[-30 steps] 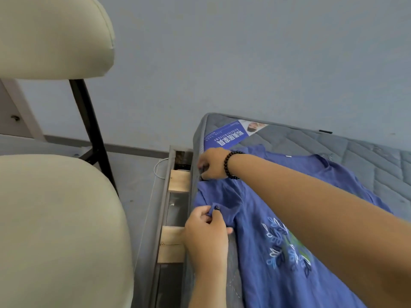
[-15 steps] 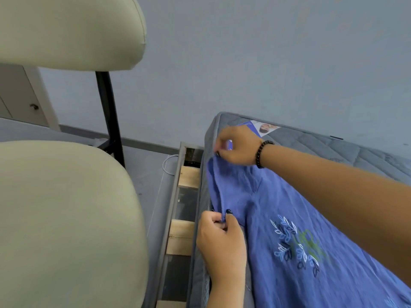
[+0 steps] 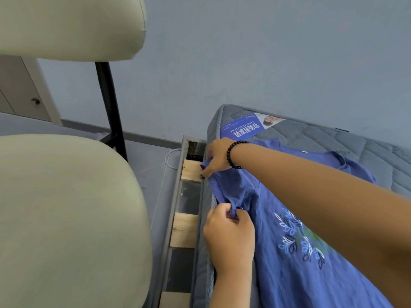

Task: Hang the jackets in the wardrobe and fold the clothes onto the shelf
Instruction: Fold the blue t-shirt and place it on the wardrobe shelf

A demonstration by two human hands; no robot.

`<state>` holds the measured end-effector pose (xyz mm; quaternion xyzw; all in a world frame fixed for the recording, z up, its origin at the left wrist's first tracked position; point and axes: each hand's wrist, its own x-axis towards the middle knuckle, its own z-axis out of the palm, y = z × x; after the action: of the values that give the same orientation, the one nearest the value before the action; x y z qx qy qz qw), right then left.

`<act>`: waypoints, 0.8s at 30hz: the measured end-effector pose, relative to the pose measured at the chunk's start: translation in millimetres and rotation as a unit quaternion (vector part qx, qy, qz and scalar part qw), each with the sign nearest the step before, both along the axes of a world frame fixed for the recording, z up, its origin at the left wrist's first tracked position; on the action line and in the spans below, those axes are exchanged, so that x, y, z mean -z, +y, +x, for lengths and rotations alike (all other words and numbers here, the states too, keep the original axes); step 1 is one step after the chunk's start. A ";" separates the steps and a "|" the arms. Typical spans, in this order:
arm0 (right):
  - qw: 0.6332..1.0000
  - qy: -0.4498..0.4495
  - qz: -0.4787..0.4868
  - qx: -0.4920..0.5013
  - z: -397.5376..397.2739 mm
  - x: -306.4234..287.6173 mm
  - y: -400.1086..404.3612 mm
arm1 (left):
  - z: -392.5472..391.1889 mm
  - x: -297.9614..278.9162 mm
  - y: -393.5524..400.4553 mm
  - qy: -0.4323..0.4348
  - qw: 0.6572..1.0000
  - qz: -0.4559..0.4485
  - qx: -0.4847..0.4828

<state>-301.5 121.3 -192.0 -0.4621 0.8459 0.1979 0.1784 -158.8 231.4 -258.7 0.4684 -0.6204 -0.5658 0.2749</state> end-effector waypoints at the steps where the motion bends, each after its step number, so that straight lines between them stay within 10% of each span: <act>1: 1.000 0.009 0.011 0.006 -0.7 2.2 -1.7 | -0.1 -0.7 -0.1 0.003 1.000 0.007 -0.006; 8: 0.987 -0.050 -0.124 0.085 -7.0 -14.0 5.1 | 1.2 -12.0 -8.7 0.067 0.995 0.038 -0.067; 15: 0.854 -0.213 -0.347 0.325 -58.3 -35.4 90.7 | -11.5 -12.7 28.3 0.081 0.950 -0.284 0.103; 24: 0.711 -0.239 -0.451 0.484 -88.8 -4.4 193.4 | -25.7 12.8 56.8 -0.002 0.898 -0.362 0.250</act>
<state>-390.3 314.7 -187.6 -0.0466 0.8714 -0.4380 0.2159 -184.5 288.1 -271.4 0.1669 -0.8796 -0.3516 0.2735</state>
